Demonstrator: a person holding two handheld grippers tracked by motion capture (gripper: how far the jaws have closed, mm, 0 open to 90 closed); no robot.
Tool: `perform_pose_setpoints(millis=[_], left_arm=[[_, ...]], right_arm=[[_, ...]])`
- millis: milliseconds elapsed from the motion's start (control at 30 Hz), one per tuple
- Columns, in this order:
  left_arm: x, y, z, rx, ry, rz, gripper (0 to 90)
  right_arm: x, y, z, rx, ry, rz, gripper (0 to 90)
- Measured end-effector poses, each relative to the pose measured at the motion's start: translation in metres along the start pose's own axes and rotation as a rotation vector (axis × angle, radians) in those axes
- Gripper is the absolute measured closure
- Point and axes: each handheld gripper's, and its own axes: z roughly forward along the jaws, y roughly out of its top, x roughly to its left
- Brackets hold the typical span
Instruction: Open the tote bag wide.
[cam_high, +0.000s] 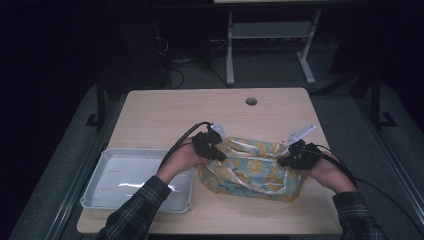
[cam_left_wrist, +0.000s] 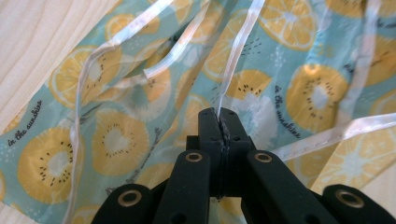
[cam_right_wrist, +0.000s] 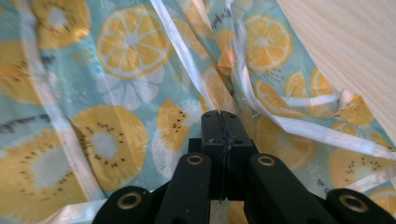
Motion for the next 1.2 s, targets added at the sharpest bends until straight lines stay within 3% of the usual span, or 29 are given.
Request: perform_pose_setpoints(millis=[267, 467, 800, 1200], left_arm=[[-0.012, -0.004, -0.018, -0.070, -0.045, -0.016, 89.3], [-0.025, -0.010, -0.028, -0.091, -0.071, -0.006, 89.3], [-0.043, -0.021, -0.031, -0.079, -0.113, 0.015, 89.5], [-0.059, -0.035, -0.021, -0.032, -0.147, 0.023, 89.4]], right_arm=[[0.009, -0.004, -0.022, -0.073, 0.025, -0.007, 88.7], [0.023, -0.011, -0.035, -0.112, 0.056, -0.029, 88.8], [0.041, -0.024, -0.040, -0.126, 0.109, -0.041, 88.9], [0.058, -0.038, -0.034, -0.093, 0.158, -0.051, 88.8]])
